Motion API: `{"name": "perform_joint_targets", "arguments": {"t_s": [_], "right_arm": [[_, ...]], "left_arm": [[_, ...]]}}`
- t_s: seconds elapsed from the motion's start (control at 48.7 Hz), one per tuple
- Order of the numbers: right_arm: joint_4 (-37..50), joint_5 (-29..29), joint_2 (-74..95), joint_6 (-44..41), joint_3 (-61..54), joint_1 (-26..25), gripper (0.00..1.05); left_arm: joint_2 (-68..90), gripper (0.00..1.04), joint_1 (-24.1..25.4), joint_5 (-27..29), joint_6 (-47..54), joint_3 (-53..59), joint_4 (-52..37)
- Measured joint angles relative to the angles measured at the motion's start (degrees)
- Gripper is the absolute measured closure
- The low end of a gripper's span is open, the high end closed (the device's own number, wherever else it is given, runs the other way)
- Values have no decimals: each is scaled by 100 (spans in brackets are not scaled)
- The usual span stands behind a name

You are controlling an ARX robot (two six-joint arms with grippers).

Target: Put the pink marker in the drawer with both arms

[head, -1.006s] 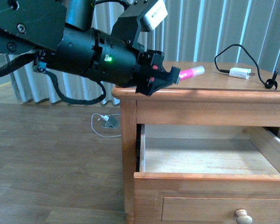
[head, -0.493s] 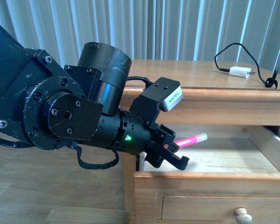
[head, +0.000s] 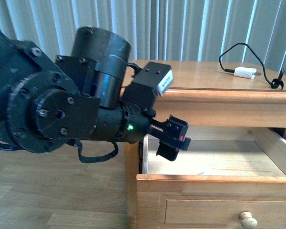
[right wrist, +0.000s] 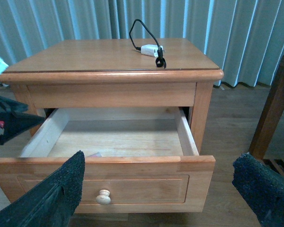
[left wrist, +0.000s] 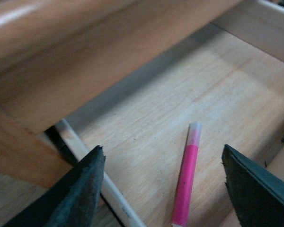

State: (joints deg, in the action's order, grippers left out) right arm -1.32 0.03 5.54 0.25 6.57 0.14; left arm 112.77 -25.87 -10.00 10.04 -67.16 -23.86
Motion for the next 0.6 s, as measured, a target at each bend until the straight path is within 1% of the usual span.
{"name": "perform_joint_targets", "arguments": {"t_s": [0.041,0.144,0.164,0.226,0.349,0.472,0.595], "right_arm": [[0,0,0,0,0,0,8],[0,0,0,0,0,0,8],[0,0,0,0,0,0,8],[0,0,0,0,0,0,8],[0,0,0,0,0,0,8],[0,0,0,0,0,0,8],[0,0,0,0,0,0,8]], "left_arm": [[-192,19,52,101,-157,142,-33],[-660,5,170,372,-409,538,-125],[-787,4,208,396,-476,658,-173],[-1134,7,302,448,-608,977,-273],[-2133,6,529,396,-905,1880,-621],[-3442,6,787,476,-1213,2747,-553],[-4690,6,1025,684,-1432,3486,-258]]}}
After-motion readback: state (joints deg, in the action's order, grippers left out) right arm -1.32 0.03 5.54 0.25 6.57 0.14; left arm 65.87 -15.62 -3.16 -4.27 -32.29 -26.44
